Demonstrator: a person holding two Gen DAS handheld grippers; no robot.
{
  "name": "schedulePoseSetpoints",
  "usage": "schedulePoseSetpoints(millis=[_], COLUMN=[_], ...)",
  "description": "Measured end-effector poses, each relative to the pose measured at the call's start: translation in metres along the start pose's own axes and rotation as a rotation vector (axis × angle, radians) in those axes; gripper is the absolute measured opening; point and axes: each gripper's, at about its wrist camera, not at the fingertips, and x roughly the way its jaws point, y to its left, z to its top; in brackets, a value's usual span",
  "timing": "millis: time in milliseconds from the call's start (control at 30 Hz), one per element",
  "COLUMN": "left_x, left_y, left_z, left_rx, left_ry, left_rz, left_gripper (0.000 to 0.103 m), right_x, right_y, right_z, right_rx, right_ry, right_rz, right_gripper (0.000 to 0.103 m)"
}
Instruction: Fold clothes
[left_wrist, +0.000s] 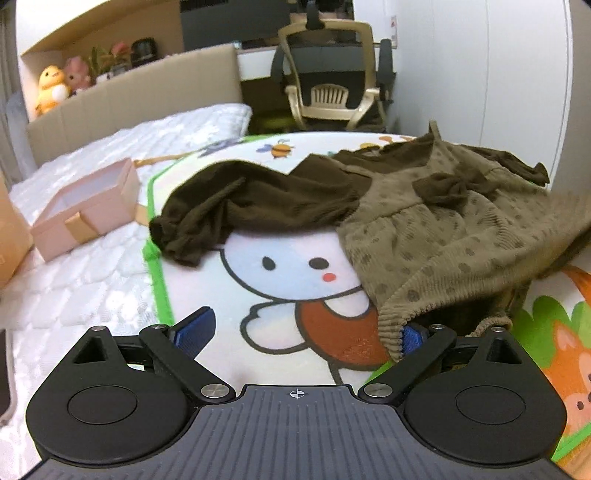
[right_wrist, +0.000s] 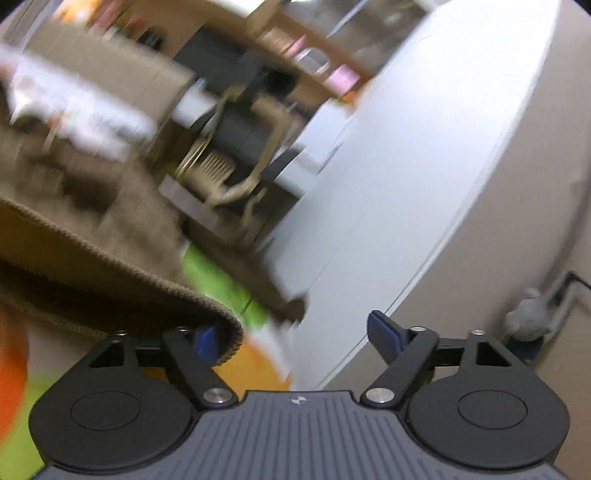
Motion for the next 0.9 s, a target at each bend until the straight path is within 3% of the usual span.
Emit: schedulePoseSetpoints(millis=[100,200,367,500,600,733,900], left_x=[-0.012,-0.023,-0.042,-0.042,-0.033,-0.030,-0.031], left_y=[0.006,0.012,0.022,0.018,0.015,-0.001,-0.006], left_z=[-0.002,-0.003,-0.006,-0.011,-0.011,-0.005,-0.002], left_rx=[0.004,0.008,0.014,0.030,0.006,0.045,0.069], left_ry=[-0.014,-0.029,-0.053,-0.041,-0.031,-0.049,-0.062], left_rz=[0.006,0.012,0.021,0.014,-0.026,-0.049,-0.040], left_gripper=[0.099,0.099,0.100,0.100,0.099,0.099,0.099], right_x=[-0.032,-0.061,-0.074,-0.068,-0.066,-0.064,-0.062], right_y=[-0.024,-0.036,-0.032,-0.027,-0.021,-0.010,-0.017], right_z=[0.019,0.024,-0.006,-0.028,-0.024,-0.005,0.007], right_rx=[0.081,0.084,-0.040,-0.011,0.038,0.015,0.016], right_ry=[-0.075,-0.097,0.053,0.142,0.121,0.042,0.002], right_rz=[-0.017,0.000,0.103,0.146,0.166,0.191,0.121], right_gripper=[0.078,0.078,0.080,0.081,0.081,0.081,0.081])
